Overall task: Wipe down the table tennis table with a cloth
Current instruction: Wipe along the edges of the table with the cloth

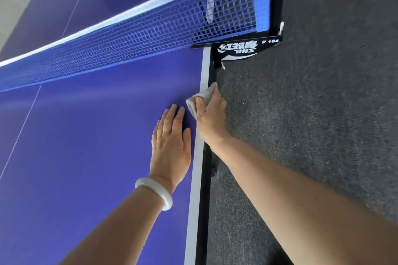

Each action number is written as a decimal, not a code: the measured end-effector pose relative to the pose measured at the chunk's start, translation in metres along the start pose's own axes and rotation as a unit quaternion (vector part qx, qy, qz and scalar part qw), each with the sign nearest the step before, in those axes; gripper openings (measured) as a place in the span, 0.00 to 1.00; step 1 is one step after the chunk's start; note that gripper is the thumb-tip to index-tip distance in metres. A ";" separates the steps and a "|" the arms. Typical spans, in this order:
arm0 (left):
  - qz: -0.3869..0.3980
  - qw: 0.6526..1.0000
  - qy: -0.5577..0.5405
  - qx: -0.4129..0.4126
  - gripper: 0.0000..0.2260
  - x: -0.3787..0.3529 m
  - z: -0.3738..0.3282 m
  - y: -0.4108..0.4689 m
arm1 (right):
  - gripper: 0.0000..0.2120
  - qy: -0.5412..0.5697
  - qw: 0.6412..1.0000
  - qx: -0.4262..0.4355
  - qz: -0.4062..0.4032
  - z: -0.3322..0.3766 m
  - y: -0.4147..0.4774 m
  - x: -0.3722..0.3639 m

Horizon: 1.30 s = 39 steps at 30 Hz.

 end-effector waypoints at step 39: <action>-0.001 0.999 -0.016 0.041 0.22 -0.005 0.000 0.004 | 0.30 0.072 0.996 -0.054 -0.021 -0.006 0.072 -0.002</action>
Point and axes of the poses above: each hand's wrist, its own y-axis towards the middle knuckle, its own x-axis out of the back of the hand, z = x × y, the point moved 6 cm from there along y, towards the middle knuckle, and after that the axes turned 11 degrees about x, right-handed, at the moved point
